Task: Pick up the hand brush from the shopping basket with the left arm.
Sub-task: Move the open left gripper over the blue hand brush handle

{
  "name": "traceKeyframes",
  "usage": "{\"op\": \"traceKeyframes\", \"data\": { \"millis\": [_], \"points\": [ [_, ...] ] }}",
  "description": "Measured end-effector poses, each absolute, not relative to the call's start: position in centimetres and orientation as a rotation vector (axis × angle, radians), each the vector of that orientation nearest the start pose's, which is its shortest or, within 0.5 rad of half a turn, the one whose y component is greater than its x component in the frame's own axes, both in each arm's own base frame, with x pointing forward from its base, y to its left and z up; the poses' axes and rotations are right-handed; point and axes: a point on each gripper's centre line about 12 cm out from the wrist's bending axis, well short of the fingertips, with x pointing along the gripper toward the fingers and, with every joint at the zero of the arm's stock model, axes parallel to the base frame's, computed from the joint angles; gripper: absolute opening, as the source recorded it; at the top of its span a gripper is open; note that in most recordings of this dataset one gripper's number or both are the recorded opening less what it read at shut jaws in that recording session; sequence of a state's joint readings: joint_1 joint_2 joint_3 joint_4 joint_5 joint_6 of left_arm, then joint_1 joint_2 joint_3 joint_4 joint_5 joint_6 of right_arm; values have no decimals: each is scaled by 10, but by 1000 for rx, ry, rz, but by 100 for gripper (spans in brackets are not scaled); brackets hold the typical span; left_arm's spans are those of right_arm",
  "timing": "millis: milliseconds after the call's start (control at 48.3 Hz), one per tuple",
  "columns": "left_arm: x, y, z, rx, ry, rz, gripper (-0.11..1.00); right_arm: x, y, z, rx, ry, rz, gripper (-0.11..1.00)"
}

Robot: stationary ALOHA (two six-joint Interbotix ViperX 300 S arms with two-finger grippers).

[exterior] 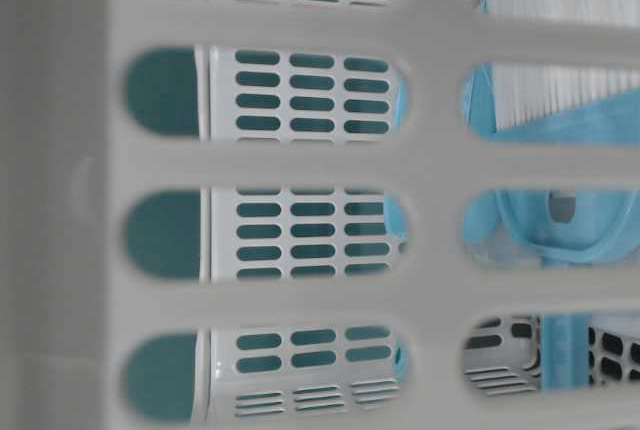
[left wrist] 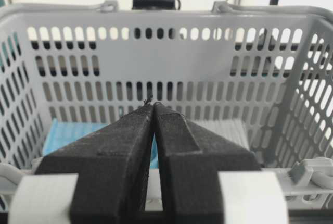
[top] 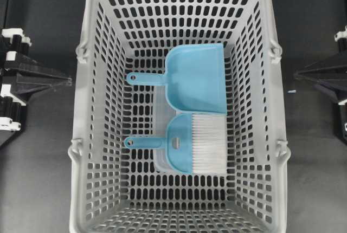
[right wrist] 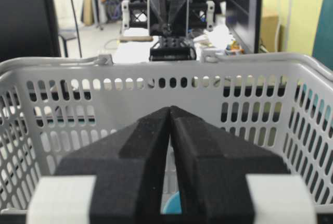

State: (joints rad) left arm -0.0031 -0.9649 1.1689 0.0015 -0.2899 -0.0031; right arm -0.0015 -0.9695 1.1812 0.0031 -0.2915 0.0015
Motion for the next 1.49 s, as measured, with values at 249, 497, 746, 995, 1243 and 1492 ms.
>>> {"op": "traceKeyframes", "data": {
  "millis": [249, 497, 746, 995, 1243, 1492],
  "points": [
    [212, -3, 322, -41, 39, -12, 0, 198, -1, 291, 18, -71, -4, 0],
    [247, -18, 350, -50, 319, -54, 0, 199, -1, 289, 20, -51, -5, 0],
    [292, -30, 361, -29, 657, -58, 0, 199, 0, 284, 18, -8, 0, 0],
    [331, -36, 353, -11, 871, -45, 0, 200, 1, 279, 18, 98, 2, 0],
    [352, -41, 341, 4, 988, -45, 0, 199, 1, 274, 15, 137, 3, 16],
    [365, -48, 322, -5, 1048, -40, 23, 199, 1, 273, 30, 150, 5, 78]
  ]
}}
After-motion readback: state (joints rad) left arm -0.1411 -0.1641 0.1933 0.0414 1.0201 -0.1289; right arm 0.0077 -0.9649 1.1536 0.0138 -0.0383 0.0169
